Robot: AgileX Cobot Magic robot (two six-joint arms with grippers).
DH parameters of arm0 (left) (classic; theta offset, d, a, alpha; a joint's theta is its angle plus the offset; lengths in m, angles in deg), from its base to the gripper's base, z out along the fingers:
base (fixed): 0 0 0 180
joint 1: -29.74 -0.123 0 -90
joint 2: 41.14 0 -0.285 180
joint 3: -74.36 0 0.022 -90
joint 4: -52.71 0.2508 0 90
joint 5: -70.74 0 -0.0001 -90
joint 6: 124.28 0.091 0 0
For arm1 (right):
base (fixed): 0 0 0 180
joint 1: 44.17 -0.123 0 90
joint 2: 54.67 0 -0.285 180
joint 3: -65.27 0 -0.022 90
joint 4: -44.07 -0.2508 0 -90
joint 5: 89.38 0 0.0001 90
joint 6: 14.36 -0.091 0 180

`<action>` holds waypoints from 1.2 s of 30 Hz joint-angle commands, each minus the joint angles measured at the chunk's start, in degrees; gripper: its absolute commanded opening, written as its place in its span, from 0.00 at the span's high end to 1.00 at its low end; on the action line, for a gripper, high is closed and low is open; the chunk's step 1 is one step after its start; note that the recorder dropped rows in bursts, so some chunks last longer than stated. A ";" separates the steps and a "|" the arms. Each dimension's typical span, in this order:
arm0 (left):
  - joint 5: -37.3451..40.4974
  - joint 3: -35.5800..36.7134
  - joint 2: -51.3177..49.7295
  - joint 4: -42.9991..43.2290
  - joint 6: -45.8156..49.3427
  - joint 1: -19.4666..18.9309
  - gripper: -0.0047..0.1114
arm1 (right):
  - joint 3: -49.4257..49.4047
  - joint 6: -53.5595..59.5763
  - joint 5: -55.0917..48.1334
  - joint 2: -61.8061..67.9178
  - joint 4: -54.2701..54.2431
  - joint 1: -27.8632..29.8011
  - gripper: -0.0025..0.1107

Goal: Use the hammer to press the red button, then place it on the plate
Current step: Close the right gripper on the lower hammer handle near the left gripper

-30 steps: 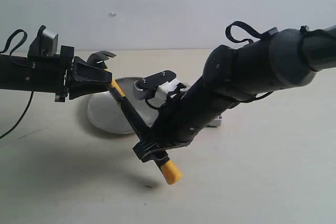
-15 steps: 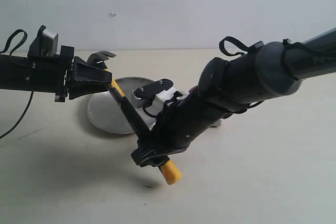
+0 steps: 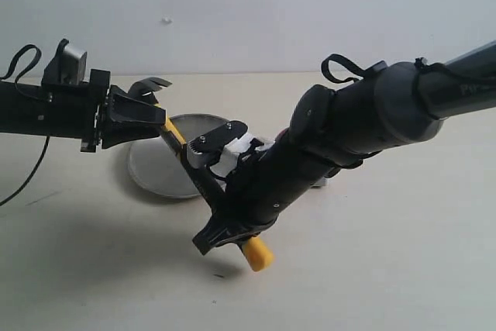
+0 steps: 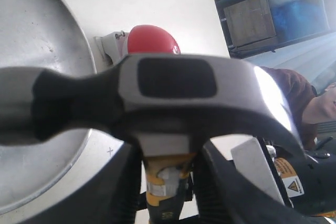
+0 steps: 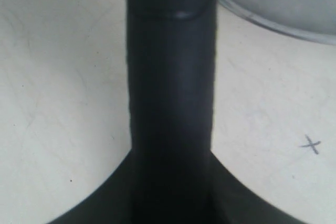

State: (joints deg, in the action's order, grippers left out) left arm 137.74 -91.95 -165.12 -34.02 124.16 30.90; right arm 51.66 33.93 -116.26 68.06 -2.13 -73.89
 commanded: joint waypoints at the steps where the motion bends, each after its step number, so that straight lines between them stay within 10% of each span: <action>1: 2.96 -0.11 1.30 -3.07 0.10 0.11 0.96 | 0.27 0.59 -1.51 -0.34 -0.22 0.07 0.98; 19: 2.96 -0.31 1.30 1.90 -1.18 0.00 0.44 | 0.27 0.04 1.49 -3.90 -3.37 0.07 0.98; 36: 2.96 -0.31 1.30 9.63 -1.36 0.00 0.40 | 0.16 -2.56 6.62 -9.64 -5.98 0.07 0.98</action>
State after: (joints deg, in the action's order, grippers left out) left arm 140.00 -91.95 -164.41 -25.78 122.80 30.68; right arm 51.18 31.56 -113.04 60.72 -6.73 -73.89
